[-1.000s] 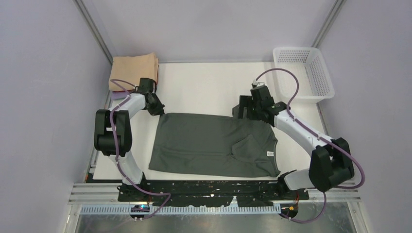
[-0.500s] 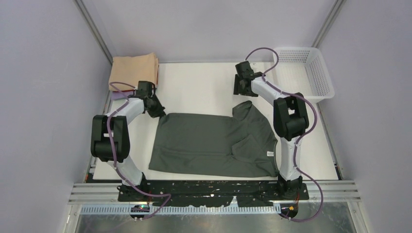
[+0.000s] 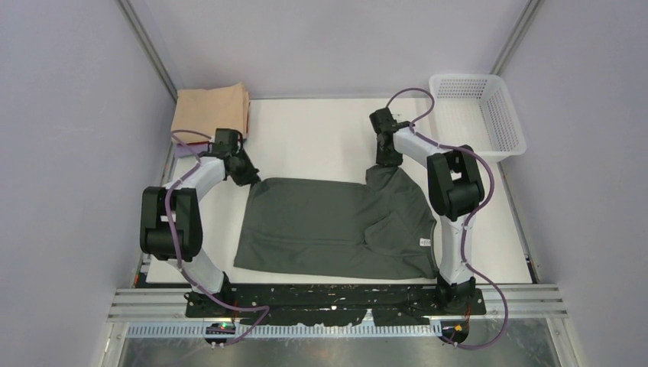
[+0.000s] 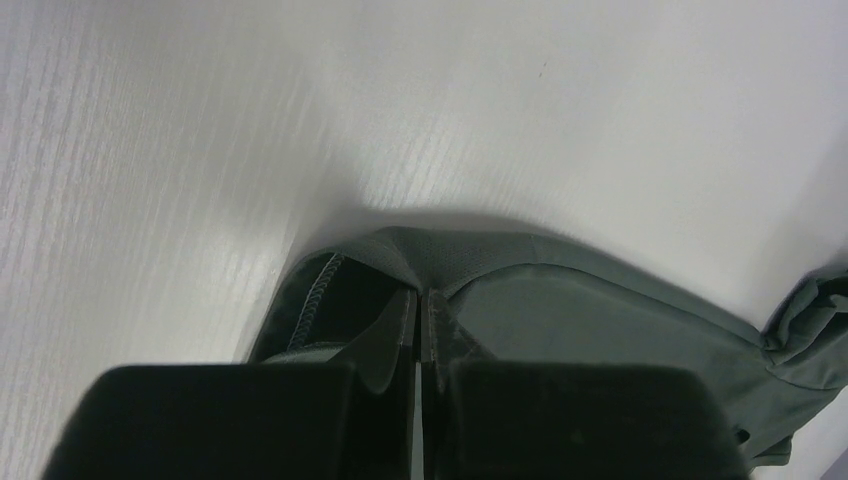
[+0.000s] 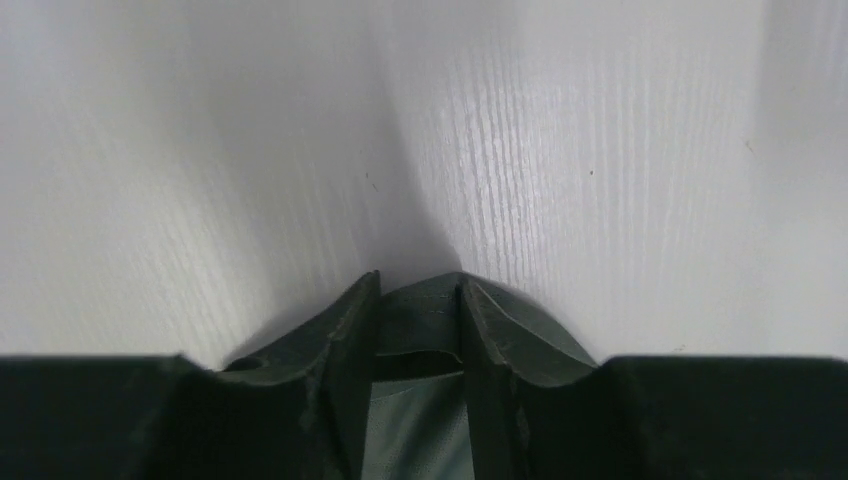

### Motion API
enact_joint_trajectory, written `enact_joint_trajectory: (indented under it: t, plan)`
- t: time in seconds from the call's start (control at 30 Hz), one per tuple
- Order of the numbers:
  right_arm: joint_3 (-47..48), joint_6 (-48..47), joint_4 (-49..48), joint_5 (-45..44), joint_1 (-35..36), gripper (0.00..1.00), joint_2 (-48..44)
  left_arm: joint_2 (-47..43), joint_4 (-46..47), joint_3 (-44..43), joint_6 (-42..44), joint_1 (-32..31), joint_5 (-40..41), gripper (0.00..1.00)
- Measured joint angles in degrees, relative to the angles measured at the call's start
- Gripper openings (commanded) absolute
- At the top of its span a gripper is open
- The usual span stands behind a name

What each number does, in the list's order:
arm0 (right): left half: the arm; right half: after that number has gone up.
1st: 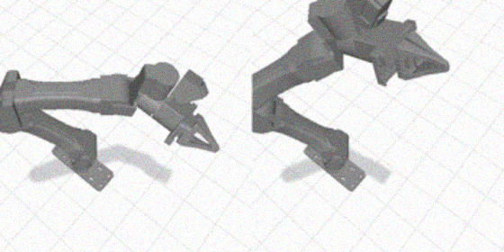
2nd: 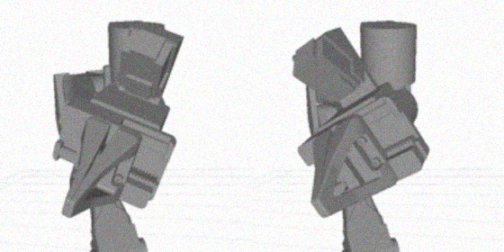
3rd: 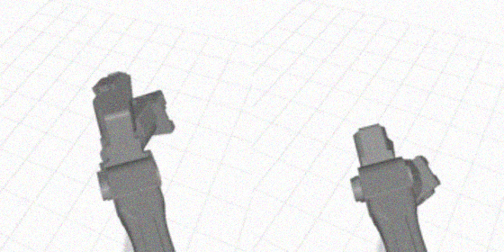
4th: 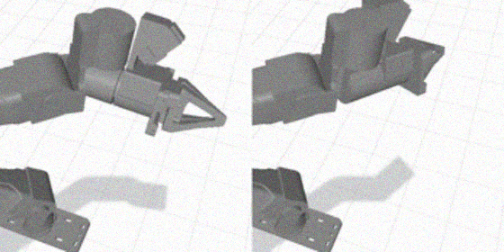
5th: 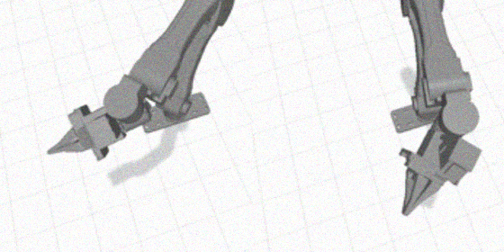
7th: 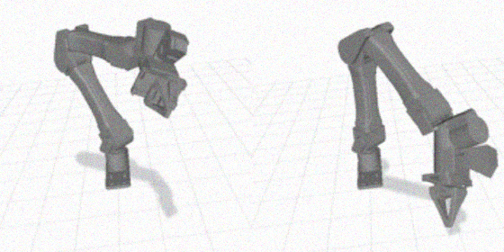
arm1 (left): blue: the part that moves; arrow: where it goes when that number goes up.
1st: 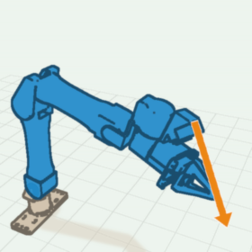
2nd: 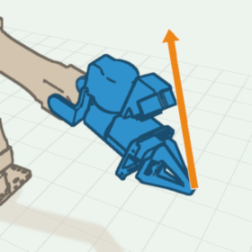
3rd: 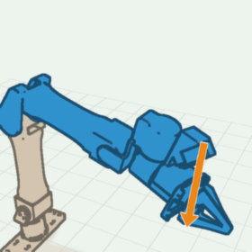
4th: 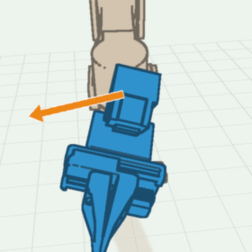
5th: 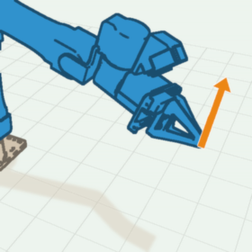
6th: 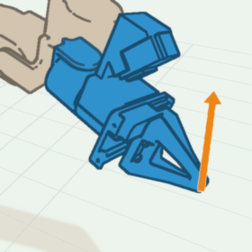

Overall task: Fold and stack the t-shirts
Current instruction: Grab the side of the flattened tshirt furthest away from the robot with both arms, then fold the other side of the tshirt into a rectangle

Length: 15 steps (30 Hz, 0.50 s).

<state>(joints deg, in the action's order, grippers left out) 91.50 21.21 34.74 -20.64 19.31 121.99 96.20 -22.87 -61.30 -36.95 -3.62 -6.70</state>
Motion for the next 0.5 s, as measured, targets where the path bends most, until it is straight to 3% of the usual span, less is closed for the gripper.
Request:
enact_joint_trajectory:
  t: [0.07,0.13,0.5]
  plan:
    - [-1.57,-0.02,0.09,0.13,0.0,0.15,-1.03,-0.61,0.02,0.48,0.0,0.0,-0.02,0.0]
    - [-2.34,0.02,0.04,0.2,0.0,0.07,-1.66,-1.29,0.02,0.98,0.0,0.0,-0.07,0.0]
    - [-10.08,-1.22,-1.62,0.81,1.62,0.05,-15.08,-8.24,0.9,5.95,-0.04,0.0,-1.86,0.0]
